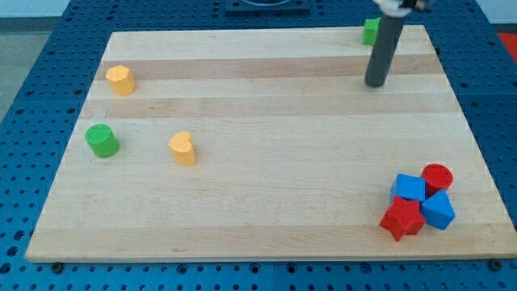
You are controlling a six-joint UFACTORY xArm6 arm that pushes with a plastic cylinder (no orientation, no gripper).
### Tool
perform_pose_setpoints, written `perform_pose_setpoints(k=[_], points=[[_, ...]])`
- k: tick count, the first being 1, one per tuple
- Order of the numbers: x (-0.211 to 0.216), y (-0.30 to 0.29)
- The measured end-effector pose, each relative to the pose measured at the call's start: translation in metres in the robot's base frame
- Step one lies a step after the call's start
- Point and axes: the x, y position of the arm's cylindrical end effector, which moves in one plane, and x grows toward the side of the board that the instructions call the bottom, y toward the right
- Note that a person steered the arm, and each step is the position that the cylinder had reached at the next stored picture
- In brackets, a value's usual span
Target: Move the green circle diagonally to the top left to the yellow heart
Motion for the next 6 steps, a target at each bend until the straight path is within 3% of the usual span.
perform_pose_setpoints(k=[2,3,4,5,6], points=[[0.112,-0.125],[0.168,-0.222],[0.195,-0.350],[0.180,-0.459],[0.158,-0.461]])
